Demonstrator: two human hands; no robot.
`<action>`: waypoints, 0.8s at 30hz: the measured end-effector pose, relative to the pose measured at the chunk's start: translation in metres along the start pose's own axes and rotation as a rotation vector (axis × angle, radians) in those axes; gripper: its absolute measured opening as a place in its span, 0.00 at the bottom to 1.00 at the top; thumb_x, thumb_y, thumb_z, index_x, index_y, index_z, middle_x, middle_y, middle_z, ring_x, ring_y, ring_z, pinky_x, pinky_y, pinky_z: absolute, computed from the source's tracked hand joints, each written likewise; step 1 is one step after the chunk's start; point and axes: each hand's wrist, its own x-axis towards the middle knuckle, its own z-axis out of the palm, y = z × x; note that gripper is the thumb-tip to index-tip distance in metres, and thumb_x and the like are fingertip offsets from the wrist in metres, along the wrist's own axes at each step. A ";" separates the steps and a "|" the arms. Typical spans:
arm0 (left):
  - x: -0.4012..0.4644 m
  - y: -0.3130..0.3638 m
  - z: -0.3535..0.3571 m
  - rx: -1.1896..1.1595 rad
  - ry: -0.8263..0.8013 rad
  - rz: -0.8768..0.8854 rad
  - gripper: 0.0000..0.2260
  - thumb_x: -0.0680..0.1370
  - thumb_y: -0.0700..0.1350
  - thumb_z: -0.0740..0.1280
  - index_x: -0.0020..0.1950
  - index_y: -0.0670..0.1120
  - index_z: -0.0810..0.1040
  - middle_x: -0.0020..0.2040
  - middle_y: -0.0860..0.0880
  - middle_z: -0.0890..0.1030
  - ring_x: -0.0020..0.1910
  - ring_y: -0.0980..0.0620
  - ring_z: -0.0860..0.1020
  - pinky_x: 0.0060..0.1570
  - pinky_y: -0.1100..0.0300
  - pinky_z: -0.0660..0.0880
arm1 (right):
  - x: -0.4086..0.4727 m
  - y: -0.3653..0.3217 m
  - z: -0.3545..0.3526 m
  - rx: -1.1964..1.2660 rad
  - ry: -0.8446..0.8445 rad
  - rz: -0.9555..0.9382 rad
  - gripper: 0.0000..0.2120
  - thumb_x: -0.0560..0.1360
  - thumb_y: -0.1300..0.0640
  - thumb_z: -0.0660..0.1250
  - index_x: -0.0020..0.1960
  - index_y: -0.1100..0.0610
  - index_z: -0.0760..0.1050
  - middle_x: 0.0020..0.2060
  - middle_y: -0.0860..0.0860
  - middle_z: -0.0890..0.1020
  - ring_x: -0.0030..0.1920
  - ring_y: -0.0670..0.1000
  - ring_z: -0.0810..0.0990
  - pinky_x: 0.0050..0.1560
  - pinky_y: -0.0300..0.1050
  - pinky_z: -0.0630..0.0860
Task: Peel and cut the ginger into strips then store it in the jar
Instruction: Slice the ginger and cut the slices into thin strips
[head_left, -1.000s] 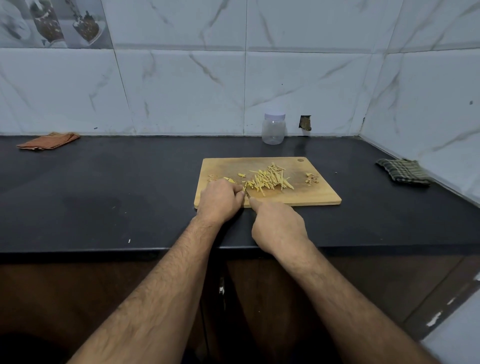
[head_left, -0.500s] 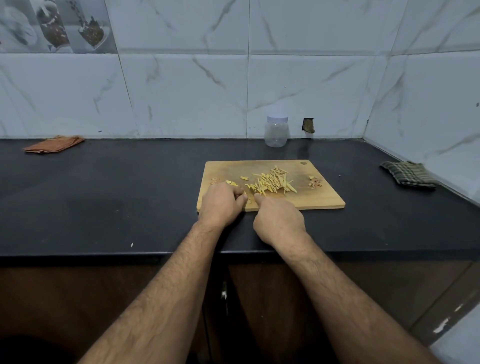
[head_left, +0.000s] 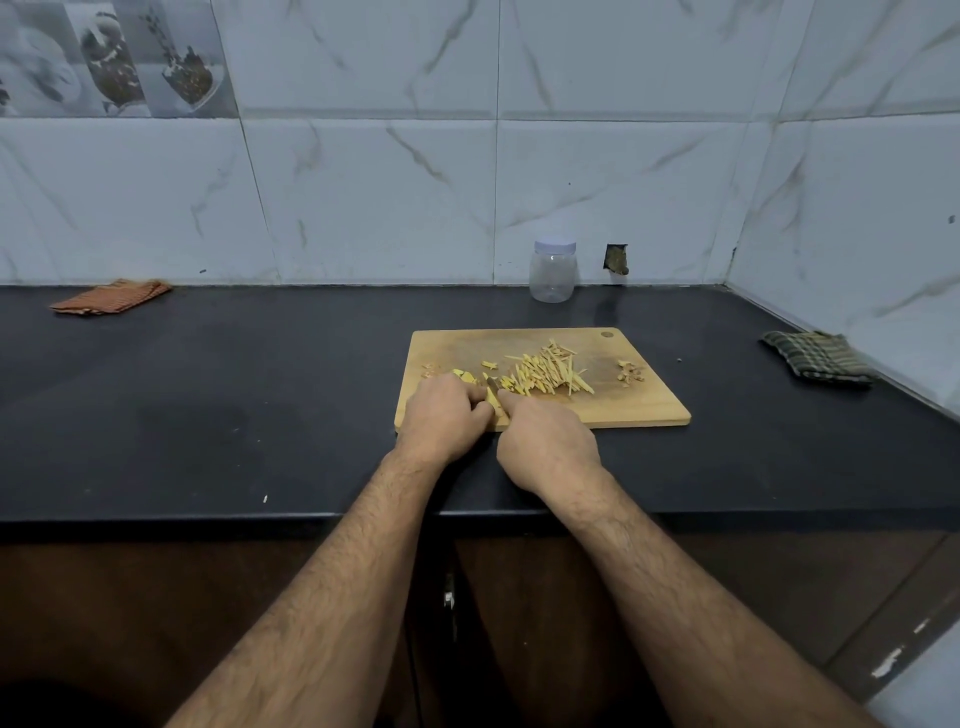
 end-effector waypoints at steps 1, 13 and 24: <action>0.001 -0.001 0.000 -0.002 -0.003 -0.003 0.13 0.75 0.46 0.63 0.51 0.54 0.87 0.44 0.53 0.84 0.43 0.49 0.79 0.45 0.55 0.78 | 0.000 -0.001 0.000 -0.001 0.001 -0.002 0.26 0.79 0.62 0.59 0.75 0.46 0.66 0.63 0.51 0.78 0.62 0.54 0.76 0.53 0.47 0.74; 0.000 0.001 0.001 -0.001 0.008 -0.019 0.13 0.75 0.50 0.63 0.53 0.56 0.86 0.46 0.52 0.85 0.46 0.49 0.81 0.48 0.52 0.80 | 0.003 -0.002 0.000 -0.026 -0.031 -0.022 0.27 0.79 0.63 0.59 0.76 0.46 0.65 0.63 0.52 0.78 0.62 0.54 0.76 0.53 0.48 0.75; -0.002 0.002 -0.001 0.060 0.021 0.001 0.12 0.78 0.46 0.63 0.55 0.48 0.85 0.56 0.46 0.83 0.56 0.44 0.79 0.55 0.51 0.77 | -0.015 0.006 0.000 -0.132 -0.067 -0.038 0.28 0.79 0.63 0.58 0.77 0.45 0.62 0.64 0.53 0.77 0.62 0.56 0.77 0.52 0.48 0.74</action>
